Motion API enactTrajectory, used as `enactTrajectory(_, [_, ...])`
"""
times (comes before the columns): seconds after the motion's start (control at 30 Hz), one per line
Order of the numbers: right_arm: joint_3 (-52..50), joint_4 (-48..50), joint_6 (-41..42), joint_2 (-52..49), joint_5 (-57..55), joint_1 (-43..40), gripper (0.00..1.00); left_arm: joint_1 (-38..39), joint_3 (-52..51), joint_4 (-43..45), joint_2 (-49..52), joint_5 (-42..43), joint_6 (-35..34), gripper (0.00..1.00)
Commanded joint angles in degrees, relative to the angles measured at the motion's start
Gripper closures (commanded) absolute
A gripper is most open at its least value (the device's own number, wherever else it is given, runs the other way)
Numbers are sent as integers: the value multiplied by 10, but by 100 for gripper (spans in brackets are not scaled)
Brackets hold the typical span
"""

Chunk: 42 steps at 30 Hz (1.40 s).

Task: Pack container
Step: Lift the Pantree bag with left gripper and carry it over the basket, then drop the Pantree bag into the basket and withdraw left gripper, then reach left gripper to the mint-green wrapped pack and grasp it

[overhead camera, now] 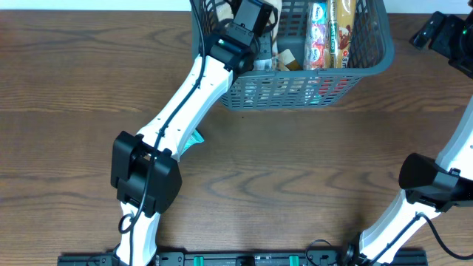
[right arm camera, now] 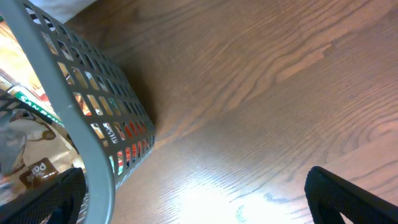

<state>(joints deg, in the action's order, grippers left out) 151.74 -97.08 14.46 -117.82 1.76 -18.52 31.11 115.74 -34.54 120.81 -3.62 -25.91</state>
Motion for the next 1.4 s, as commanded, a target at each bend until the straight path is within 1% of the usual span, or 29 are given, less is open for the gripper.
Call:
enactTrajectory(0.0, [0, -2, -3, 2, 2, -2, 1, -5, 0, 1, -6, -18, 8, 40])
enactTrajectory(0.1, [-1, -2, -3, 2, 2, -2, 1, -6, 0, 0, -6, -18, 8, 23])
enactTrajectory(0.2, [-1, -2, -3, 2, 2, -2, 1, -6, 0, 8, -6, -18, 9, 15])
enactTrajectory(0.37, [-1, -2, -3, 2, 2, -2, 1, -6, 4, 31, -11, -18, 37, 14])
enactTrajectory(0.5, [-1, -2, -3, 2, 2, -2, 1, -6, 18, 33, -34, -24, 62, 12])
enactTrajectory(0.57, [0, -2, -3, 2, 2, -2, 1, -6, 26, 34, -54, -40, 64, 12])
enactTrajectory(0.73, [0, -2, -3, 2, 2, -2, 1, -6, 28, 42, -134, -107, 83, 12])
enactTrajectory(0.83, [0, -2, -3, 2, 2, -2, 1, -6, 28, 33, -195, -175, 82, 12])
enactTrajectory(0.93, [0, -2, -3, 2, 2, -2, 1, -8, 28, 1, -253, -242, 69, 12])
enactTrajectory(1.0, [0, -2, -3, 2, 2, -2, 1, -16, 28, -45, -286, -274, 27, 11])
enactTrajectory(1.03, [0, -2, -3, 2, 2, -2, 1, -24, 28, -81, -300, -292, -8, 11])
enactTrajectory(1.1, [0, -2, -3, 2, 2, -2, 1, -50, 28, -168, -315, -329, -95, 4])
enactTrajectory(1.17, [-1, -2, -3, 2, 2, -2, 1, -86, 28, -271, -322, -351, -213, 1])
enactTrajectory(1.23, [0, -2, -3, 2, 2, -2, 1, -136, 28, -411, -324, -336, -406, 1])
enactTrajectory(1.27, [-1, -2, -3, 2, 2, -2, 1, -158, 27, -468, -324, -317, -489, 1])
enactTrajectory(1.33, [0, -2, -3, 2, 2, -2, 1, -198, 18, -553, -322, -273, -613, 2])
enactTrajectory(1.37, [-1, -2, -3, 2, 2, -2, 1, -215, 13, -573, -322, -251, -645, 1])
